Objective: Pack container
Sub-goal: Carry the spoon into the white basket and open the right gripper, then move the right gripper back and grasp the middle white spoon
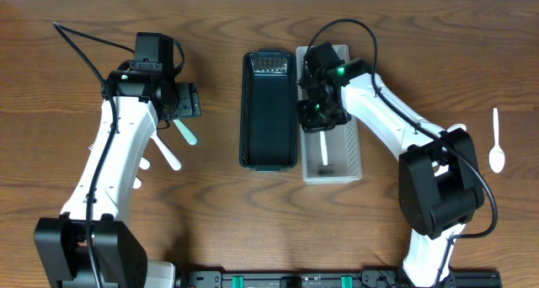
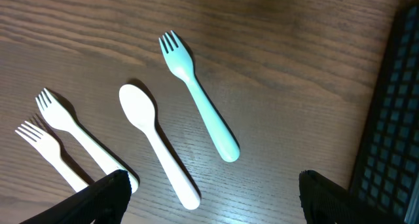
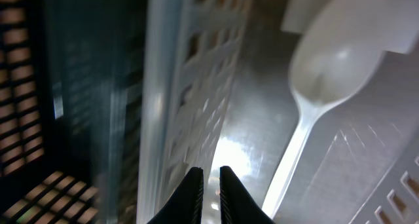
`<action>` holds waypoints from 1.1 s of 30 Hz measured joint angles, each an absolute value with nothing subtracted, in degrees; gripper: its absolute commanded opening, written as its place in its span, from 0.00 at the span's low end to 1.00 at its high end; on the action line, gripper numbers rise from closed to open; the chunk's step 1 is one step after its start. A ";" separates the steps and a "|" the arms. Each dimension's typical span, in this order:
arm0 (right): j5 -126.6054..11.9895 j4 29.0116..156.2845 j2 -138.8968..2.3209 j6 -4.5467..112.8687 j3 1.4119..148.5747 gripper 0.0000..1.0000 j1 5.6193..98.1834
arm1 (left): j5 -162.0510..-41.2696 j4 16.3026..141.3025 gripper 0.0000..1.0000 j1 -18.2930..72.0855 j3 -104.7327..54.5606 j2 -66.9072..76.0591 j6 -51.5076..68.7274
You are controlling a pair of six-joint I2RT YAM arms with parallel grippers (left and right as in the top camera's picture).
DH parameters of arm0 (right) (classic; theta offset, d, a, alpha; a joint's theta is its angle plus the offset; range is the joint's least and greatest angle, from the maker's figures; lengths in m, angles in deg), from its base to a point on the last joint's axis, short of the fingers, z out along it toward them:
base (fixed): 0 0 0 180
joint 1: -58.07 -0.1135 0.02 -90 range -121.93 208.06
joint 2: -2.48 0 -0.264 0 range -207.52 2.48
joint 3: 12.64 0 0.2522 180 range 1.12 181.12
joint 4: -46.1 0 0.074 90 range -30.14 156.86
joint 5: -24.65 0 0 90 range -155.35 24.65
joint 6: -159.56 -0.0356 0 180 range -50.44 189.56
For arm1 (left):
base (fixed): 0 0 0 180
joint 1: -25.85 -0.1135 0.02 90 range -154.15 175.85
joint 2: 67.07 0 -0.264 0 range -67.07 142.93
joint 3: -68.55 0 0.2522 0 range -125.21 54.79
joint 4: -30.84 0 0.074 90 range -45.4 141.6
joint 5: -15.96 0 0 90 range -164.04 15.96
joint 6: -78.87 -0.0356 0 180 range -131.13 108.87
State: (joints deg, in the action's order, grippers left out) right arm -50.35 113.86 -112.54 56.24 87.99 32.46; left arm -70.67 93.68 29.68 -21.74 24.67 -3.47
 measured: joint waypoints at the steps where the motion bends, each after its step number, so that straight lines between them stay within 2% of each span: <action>1: -49.76 113.77 -112.54 56.65 87.99 0.13 32.24 | -70.67 93.68 0.84 29.68 -21.74 24.67 -3.47; 11: -48.51 112.77 -112.54 58.25 87.99 0.16 31.89 | -70.67 93.68 0.84 29.68 -21.74 24.67 -3.47; 19: -60.49 113.49 -112.54 56.54 88.53 0.16 33.05 | -70.67 93.70 0.85 29.68 -21.74 24.67 -3.47; 23: -67.57 117.25 -112.54 56.15 93.76 0.17 36.04 | -70.67 93.68 0.85 29.68 -21.74 24.67 -3.47; 28: -74.70 124.22 -112.49 55.21 108.01 0.18 41.11 | -70.67 93.70 0.85 29.68 -21.74 24.67 -3.47; 29: -75.64 125.60 -112.28 54.49 110.59 0.19 42.14 | -70.67 93.72 0.85 29.68 -21.74 24.67 -3.47; 33: -78.59 133.99 -109.81 45.92 119.31 0.47 48.87 | -70.67 93.70 0.85 29.68 -21.74 24.67 -3.47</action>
